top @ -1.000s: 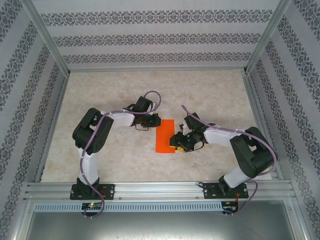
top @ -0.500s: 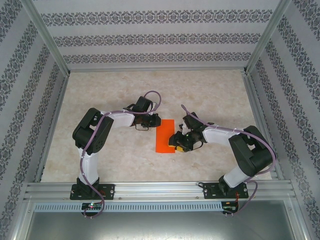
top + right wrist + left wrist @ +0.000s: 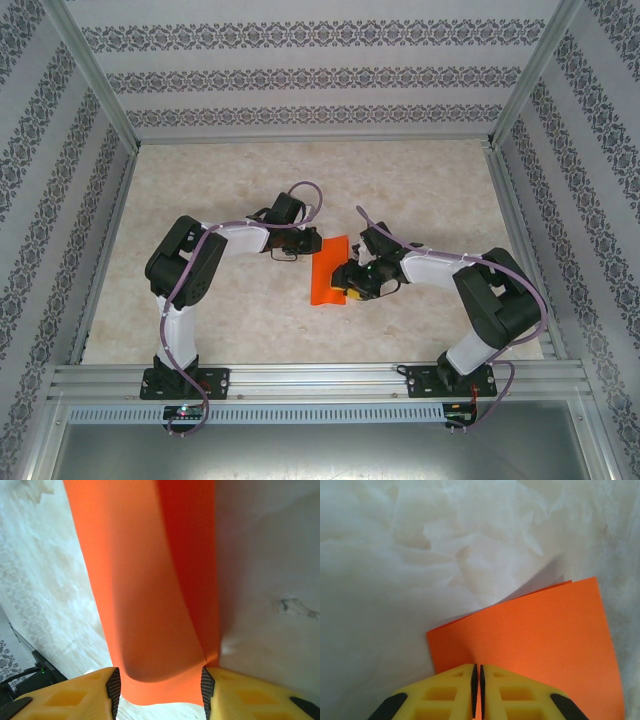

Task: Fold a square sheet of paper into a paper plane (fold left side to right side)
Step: Fold the triangle a second time at the center of the table.

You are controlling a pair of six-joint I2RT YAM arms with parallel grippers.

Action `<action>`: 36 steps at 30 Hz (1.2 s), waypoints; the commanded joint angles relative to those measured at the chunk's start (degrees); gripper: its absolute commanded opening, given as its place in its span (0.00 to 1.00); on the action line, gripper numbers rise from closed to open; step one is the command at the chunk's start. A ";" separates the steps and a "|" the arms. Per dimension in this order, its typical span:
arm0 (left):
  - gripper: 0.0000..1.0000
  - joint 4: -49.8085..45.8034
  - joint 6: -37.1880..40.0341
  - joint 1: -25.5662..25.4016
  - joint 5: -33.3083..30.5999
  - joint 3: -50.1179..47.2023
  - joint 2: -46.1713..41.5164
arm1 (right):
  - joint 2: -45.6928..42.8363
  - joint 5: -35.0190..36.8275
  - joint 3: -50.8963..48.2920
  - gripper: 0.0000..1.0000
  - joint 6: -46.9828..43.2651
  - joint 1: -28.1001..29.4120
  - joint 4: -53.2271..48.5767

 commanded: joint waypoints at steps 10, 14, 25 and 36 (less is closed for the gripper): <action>0.15 -2.44 1.15 -0.61 -1.00 -0.98 0.58 | -1.31 1.24 2.81 0.53 -3.15 -0.43 0.62; 0.15 -2.16 1.14 -0.63 -0.55 -0.89 0.51 | -0.51 0.97 4.01 0.59 -5.82 -1.93 1.05; 0.15 -1.39 0.53 -0.61 0.50 -0.91 0.04 | 3.29 -3.39 8.71 0.63 -9.39 -3.91 1.35; 0.42 1.52 1.57 1.85 -2.64 -6.51 -15.84 | 2.76 -5.47 6.38 0.44 -4.46 -6.67 1.53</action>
